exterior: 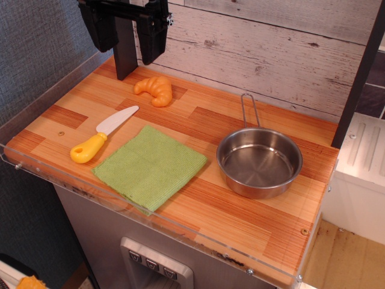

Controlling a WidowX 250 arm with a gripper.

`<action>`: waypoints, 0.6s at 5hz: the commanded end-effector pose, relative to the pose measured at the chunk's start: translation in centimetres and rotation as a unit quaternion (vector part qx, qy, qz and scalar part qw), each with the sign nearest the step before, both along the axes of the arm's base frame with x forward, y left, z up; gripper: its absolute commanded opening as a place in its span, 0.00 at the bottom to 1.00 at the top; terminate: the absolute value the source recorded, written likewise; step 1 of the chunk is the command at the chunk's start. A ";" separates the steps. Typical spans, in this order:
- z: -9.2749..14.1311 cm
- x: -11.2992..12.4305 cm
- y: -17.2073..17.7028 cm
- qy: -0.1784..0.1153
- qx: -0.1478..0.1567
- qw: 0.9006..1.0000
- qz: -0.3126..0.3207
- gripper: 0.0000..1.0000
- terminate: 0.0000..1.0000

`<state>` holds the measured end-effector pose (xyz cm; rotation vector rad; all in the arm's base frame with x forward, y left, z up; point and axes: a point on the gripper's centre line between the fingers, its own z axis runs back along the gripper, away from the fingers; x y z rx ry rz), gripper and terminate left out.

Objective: Take the silver vessel and place it on the green cloth.

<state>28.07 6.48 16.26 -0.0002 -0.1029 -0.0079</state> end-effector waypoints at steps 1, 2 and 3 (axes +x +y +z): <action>0.0 0.0 0.0 0.000 0.000 1.000 0.000 1.00 0.00; -0.6 0.7 -1.5 -0.001 -0.016 1.000 -0.025 1.00 0.00; -2.4 1.8 -5.1 -0.001 -0.013 0.999 -0.045 1.00 0.00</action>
